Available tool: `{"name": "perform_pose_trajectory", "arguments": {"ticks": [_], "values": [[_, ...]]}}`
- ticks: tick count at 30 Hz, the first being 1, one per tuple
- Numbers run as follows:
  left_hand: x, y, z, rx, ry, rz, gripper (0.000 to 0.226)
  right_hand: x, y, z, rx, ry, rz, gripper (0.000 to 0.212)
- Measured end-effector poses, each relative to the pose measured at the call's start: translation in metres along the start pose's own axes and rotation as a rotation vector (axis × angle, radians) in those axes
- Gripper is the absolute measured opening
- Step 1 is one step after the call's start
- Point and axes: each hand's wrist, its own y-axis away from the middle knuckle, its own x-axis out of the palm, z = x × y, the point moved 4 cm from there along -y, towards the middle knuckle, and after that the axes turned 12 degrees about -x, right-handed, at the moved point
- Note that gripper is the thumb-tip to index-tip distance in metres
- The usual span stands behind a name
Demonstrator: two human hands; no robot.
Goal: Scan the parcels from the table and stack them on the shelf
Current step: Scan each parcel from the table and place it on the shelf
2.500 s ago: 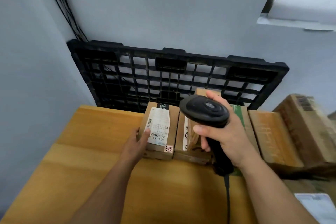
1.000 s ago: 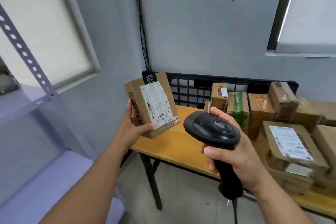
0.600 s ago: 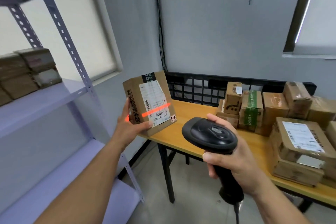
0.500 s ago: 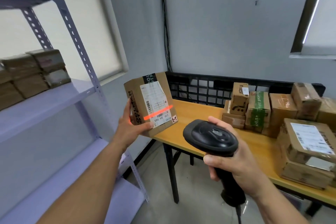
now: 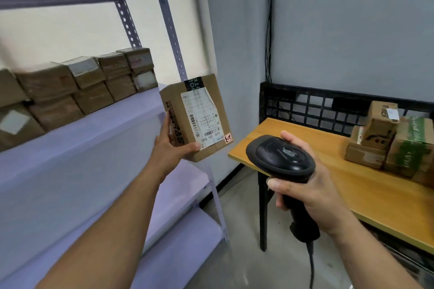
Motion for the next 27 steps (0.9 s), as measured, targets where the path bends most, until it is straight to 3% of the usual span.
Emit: {"name": "perform_pose_trajectory", "arguments": {"ticks": [8,15,22,27], "values": [[-0.086,-0.009,-0.002,0.055,0.12,-0.075,0.1,0.068,-0.029,0.011,-0.071,0.038,0.068,0.09],[-0.221,-0.001,-0.003,0.141,0.186,-0.169,0.116,0.186,-0.068,0.005,-0.115,-0.036,0.132,0.093],[-0.381,0.022,0.005,0.206,0.153,-0.427,0.097,0.325,-0.106,0.0,-0.147,-0.141,0.246,0.081],[-0.483,0.049,0.011,0.185,0.118,-0.603,0.088,0.416,-0.121,-0.002,-0.182,-0.155,0.357,0.083]]}}
